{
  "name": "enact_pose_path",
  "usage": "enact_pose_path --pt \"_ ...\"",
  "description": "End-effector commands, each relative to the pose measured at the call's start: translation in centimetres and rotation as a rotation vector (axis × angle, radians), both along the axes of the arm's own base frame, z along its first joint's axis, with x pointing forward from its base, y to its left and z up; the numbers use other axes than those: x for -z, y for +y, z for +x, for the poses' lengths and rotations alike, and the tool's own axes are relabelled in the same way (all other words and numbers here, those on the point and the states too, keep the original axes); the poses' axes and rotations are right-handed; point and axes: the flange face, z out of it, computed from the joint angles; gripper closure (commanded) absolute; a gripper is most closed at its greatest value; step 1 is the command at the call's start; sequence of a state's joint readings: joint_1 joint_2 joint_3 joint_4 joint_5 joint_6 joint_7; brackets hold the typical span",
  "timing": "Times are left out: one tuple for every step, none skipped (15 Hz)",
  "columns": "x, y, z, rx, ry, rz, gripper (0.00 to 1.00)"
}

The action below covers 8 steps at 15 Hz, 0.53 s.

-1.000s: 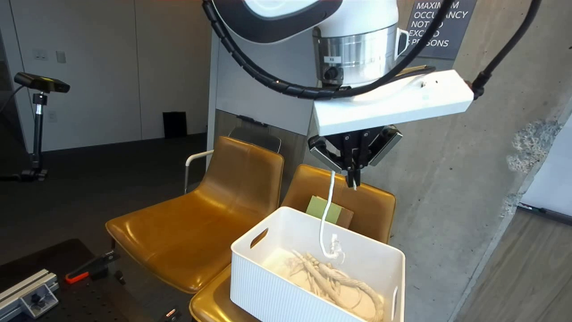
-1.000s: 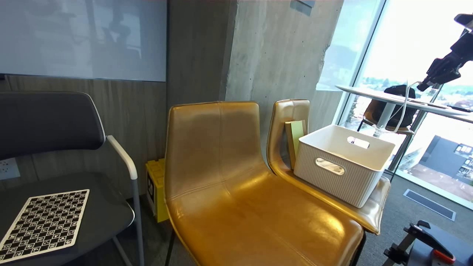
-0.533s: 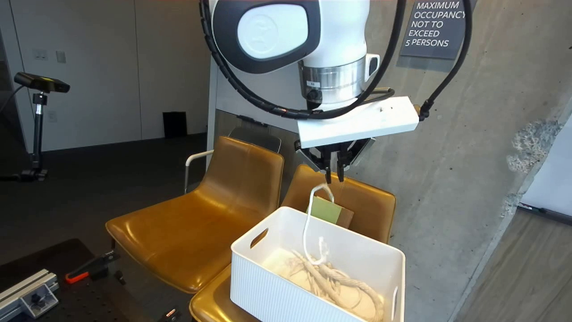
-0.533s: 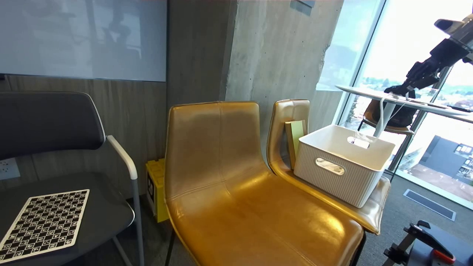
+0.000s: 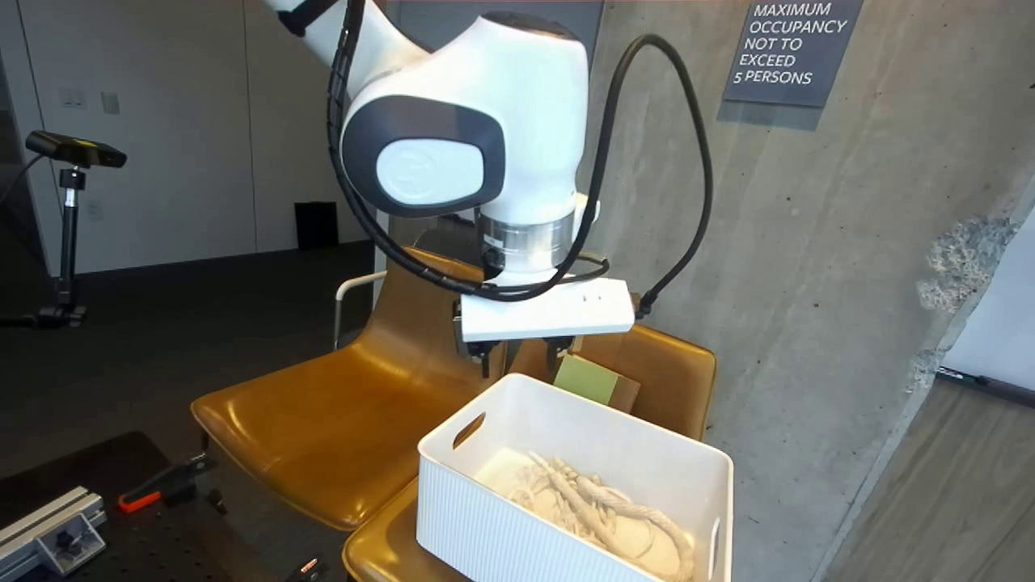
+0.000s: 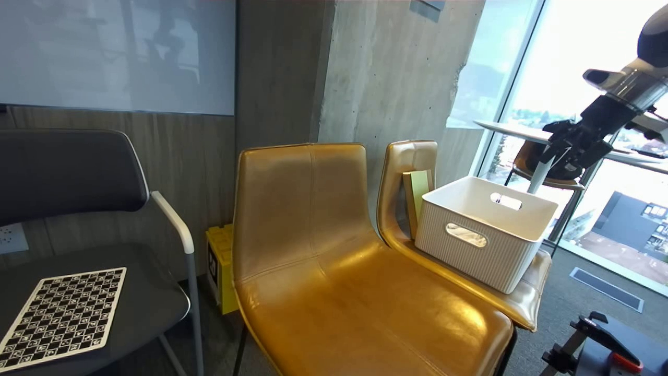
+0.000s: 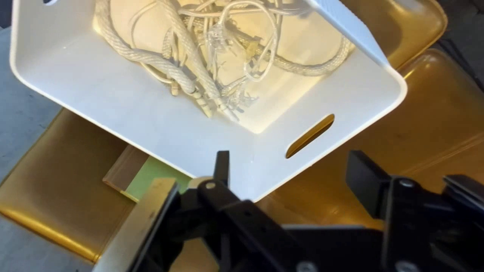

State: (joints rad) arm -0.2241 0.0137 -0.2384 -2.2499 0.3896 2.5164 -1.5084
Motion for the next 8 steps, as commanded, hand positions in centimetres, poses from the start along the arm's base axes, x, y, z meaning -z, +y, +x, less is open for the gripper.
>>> enact_pose_path --pt "4.0 3.3 -2.5 -0.034 0.034 0.046 0.00" --pt "5.1 4.0 -3.2 -0.043 0.048 0.062 0.00" --pt "6.1 4.6 -3.8 -0.050 0.058 0.085 0.00" --pt "6.9 4.9 -4.5 -0.053 0.061 0.107 0.00" --pt "6.5 4.2 -3.1 -0.042 0.090 0.090 0.00" --pt "7.3 4.6 -3.6 -0.047 0.096 0.105 0.00" --pt "7.7 4.7 -4.0 -0.050 0.100 0.108 0.00" --pt "7.8 4.7 -4.1 -0.050 0.100 0.108 0.00"
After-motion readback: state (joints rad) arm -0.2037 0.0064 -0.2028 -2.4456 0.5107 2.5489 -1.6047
